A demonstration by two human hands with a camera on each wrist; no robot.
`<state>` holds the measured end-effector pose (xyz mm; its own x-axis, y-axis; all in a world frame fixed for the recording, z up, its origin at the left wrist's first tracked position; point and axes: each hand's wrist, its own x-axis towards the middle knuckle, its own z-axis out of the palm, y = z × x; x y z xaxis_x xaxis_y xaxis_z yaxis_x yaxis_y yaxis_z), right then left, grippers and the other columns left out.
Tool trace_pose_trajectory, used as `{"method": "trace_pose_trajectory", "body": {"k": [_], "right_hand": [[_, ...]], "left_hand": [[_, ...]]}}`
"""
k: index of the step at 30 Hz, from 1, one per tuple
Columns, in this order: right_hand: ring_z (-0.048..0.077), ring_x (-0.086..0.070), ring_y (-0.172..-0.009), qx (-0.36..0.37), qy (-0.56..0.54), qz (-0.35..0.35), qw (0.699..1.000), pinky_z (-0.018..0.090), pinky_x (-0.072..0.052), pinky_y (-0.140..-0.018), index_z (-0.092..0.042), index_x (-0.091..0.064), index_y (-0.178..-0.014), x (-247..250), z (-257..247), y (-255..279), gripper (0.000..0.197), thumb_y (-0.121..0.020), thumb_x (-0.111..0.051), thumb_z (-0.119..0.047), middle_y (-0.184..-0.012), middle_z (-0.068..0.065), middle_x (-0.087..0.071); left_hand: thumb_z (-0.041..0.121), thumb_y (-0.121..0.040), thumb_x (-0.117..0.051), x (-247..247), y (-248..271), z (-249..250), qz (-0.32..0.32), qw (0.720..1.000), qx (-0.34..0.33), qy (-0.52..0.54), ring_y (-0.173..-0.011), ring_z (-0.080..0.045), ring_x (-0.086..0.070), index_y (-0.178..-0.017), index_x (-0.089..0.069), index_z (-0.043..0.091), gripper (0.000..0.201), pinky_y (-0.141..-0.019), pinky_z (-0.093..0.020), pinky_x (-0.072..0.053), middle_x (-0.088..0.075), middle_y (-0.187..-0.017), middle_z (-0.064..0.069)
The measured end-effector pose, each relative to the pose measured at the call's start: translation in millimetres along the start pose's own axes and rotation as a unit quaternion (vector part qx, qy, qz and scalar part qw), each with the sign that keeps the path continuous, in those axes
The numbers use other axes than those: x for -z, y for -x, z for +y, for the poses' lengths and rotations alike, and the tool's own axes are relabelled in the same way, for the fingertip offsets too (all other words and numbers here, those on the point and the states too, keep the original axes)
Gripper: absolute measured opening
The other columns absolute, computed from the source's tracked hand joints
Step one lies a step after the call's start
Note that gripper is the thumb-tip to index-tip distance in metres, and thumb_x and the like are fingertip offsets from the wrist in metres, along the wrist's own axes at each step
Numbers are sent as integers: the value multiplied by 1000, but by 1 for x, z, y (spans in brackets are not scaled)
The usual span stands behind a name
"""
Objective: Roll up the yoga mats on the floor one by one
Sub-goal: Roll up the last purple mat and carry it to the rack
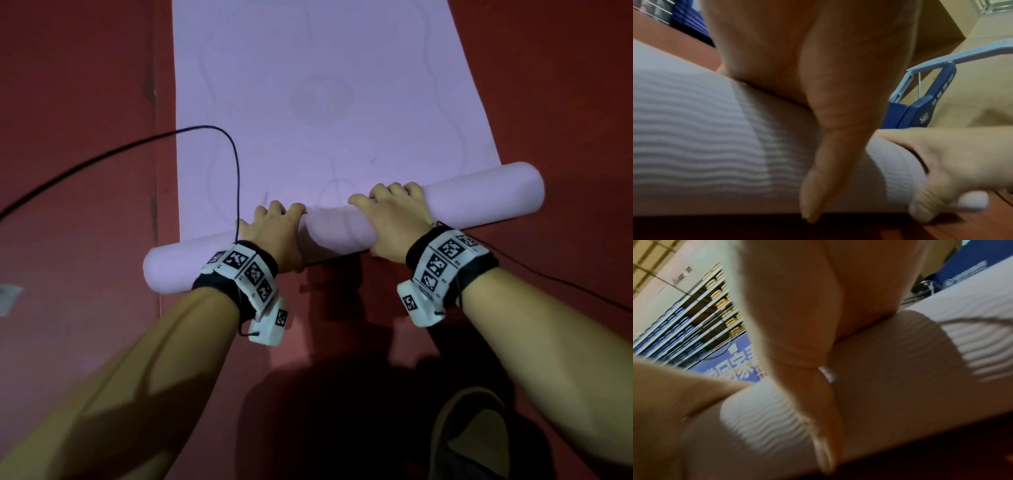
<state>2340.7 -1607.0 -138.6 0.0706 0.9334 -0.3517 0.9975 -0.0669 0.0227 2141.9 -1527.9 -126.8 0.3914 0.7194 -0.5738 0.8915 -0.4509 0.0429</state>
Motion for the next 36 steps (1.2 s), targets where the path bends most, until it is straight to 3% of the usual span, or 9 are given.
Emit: {"method": "trace_pose_trajectory", "body": {"k": [3,6,13,17,20,24,28,32,36], "right_hand": [[29,-51,-115,5,-25,-61,998,47,-34,-99,-34,-39,-139,15,4,-15,93,-59,-86,-44,-126,4,-53],[29,-50,-119,4,-34,-93,995,48,-35,-100,-36,-37,-141,22,5,-22,100,-56,-88,-48,-129,4,-52],[29,-50,-110,-10,23,64,998,49,-31,-104,-30,-43,-139,-6,-5,-8,92,-55,-81,-31,-125,2,-53],[30,-51,-112,-7,15,3,1000,46,-34,-98,-33,-41,-137,8,-2,-23,93,-55,-85,-41,-126,3,-53],[31,-50,-116,-3,4,-37,999,47,-35,-98,-33,-38,-140,18,3,-32,101,-53,-87,-50,-129,4,-52],[30,-49,-117,4,-13,-72,997,48,-35,-100,-33,-38,-140,25,5,-38,100,-55,-87,-50,-129,4,-51],[31,-50,-119,-4,-12,-24,1000,47,-33,-101,-30,-33,-144,19,4,-31,105,-56,-87,-47,-131,6,-51],[32,-51,-111,-15,44,74,996,49,-33,-101,-24,-45,-135,-4,-4,-22,92,-52,-84,-31,-124,7,-53],[30,-52,-109,-22,25,49,998,46,-33,-100,-29,-44,-136,6,-4,-33,89,-55,-81,-29,-124,5,-52]], "left_hand": [[37,-64,-87,-7,3,5,48,999,11,-5,-125,-32,-41,-141,-35,31,93,-103,-63,-32,-44,-133,-5],[36,-65,-81,-10,0,1,69,998,-1,10,-120,-32,-44,-133,-40,31,79,-101,-60,-34,-48,-127,-5],[45,-63,-86,5,-21,-9,6,1000,-24,12,-124,-29,-46,-138,-42,36,87,-100,-53,-38,-50,-127,-2],[49,-62,-86,10,-24,-12,12,999,-31,8,-125,-28,-45,-141,-39,35,93,-101,-50,-39,-51,-130,-2],[50,-63,-84,8,-18,-10,58,997,-39,17,-128,-30,-42,-146,-34,35,98,-103,-57,-36,-46,-135,-4],[49,-67,-82,-10,-9,-8,142,988,-61,-8,-121,-33,-46,-144,-35,34,92,-98,-53,-36,-47,-131,-4],[46,-73,-77,-14,-17,-13,152,985,-77,0,-114,-33,-47,-137,-37,37,76,-92,-50,-36,-51,-123,-4],[51,-75,-74,-7,-25,-18,134,987,-87,-7,-115,-34,-49,-140,-38,36,76,-94,-52,-40,-54,-123,-6],[58,-76,-70,-1,-33,-20,112,990,-89,2,-114,-34,-50,-137,-39,35,72,-95,-54,-41,-55,-120,-7]]}}
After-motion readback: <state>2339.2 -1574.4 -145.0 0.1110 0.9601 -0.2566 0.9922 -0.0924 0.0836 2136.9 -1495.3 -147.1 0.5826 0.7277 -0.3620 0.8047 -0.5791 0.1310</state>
